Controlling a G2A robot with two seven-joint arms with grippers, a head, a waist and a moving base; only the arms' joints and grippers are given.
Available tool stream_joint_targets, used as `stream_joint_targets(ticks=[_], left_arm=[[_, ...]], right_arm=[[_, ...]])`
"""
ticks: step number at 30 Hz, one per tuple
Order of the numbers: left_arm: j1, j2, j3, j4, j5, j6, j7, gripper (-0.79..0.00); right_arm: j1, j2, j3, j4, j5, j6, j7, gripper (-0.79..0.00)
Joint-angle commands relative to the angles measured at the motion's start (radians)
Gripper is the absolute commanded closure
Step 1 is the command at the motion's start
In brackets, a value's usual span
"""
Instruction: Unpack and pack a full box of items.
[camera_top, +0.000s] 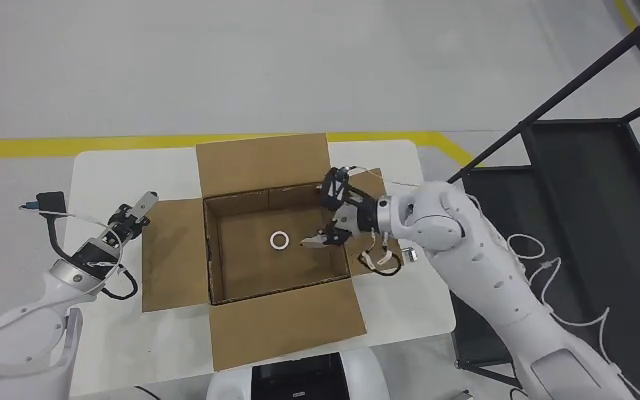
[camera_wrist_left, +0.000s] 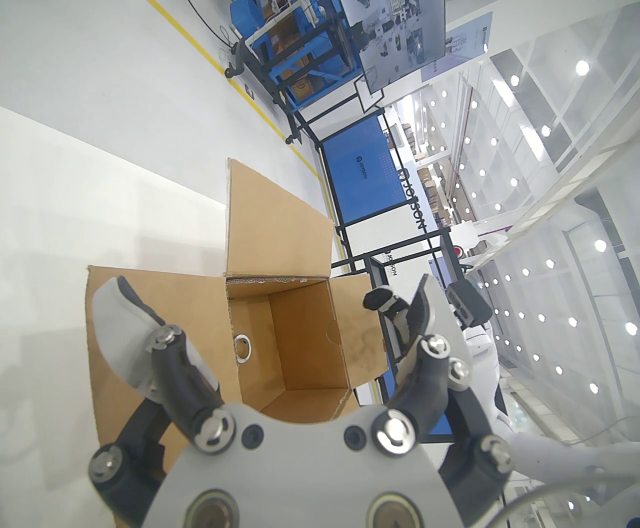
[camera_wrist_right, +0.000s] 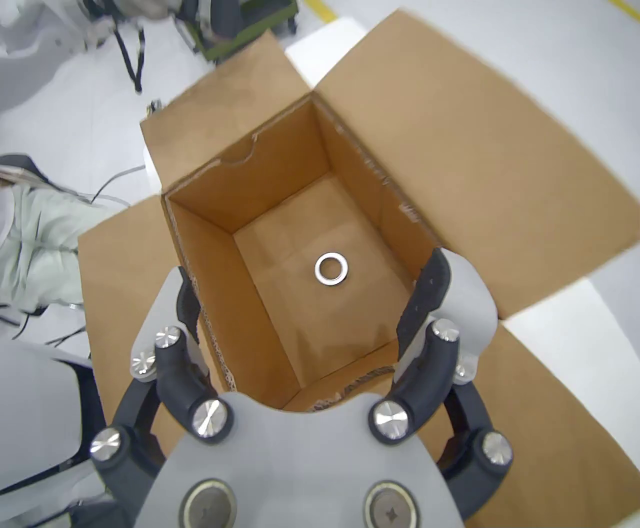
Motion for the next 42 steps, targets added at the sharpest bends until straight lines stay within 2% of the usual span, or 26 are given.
stream_joint_targets(ticks=[1, 9, 33, 38, 42], left_arm=[[0.0, 0.0, 0.0, 0.0, 0.0, 0.0, 0.0, -0.785], [0.0, 0.0, 0.0, 0.0, 0.0, 0.0, 0.0, -0.785], [0.0, 0.0, 0.0, 0.0, 0.0, 0.0, 0.0, -0.785], [0.0, 0.0, 0.0, 0.0, 0.0, 0.0, 0.0, -0.785], [0.0, 0.0, 0.0, 0.0, 0.0, 0.0, 0.0, -0.785]], right_arm=[[0.059, -0.017, -0.085, 0.047, -0.001, 0.021, 0.027, -0.785], [0.208, -0.088, -0.3, 0.22, -0.104, 0.072, 0.027, -0.785], [0.205, -0.09, -0.307, 0.214, -0.107, 0.07, 0.015, -0.785], [0.267, -0.135, -0.41, 0.292, -0.175, 0.075, -0.001, -0.785], [0.326, -0.188, -0.484, 0.408, -0.134, 0.1, -0.014, -0.785]])
